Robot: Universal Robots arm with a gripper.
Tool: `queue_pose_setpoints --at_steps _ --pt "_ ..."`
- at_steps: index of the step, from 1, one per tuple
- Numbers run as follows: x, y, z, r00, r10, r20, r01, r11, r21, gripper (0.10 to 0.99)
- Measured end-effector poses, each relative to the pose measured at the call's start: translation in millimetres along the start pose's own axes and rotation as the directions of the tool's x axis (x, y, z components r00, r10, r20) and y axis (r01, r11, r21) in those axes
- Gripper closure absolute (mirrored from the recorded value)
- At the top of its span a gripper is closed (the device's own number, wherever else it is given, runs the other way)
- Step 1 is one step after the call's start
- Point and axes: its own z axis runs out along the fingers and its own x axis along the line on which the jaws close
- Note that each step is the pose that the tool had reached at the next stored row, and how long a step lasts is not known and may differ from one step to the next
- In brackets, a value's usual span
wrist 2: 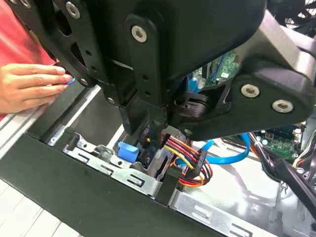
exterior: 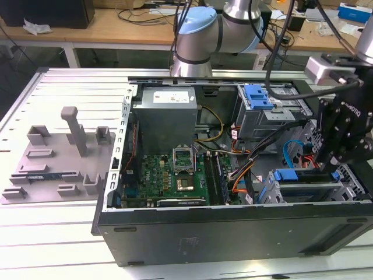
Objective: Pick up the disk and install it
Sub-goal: 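Insert the first disk wire, then insert the second disk wire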
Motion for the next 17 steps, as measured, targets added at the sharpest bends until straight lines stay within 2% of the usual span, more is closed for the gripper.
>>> queue_pose_setpoints --at_steps 4,17 --pt "1.9 0.1 -14.1 1.0000 0.000 0.0003 0.000 1.0000 0.002 0.784" --pt "2.0 0.1 -14.7 1.0000 0.001 0.0003 -0.001 1.0000 0.004 0.784"
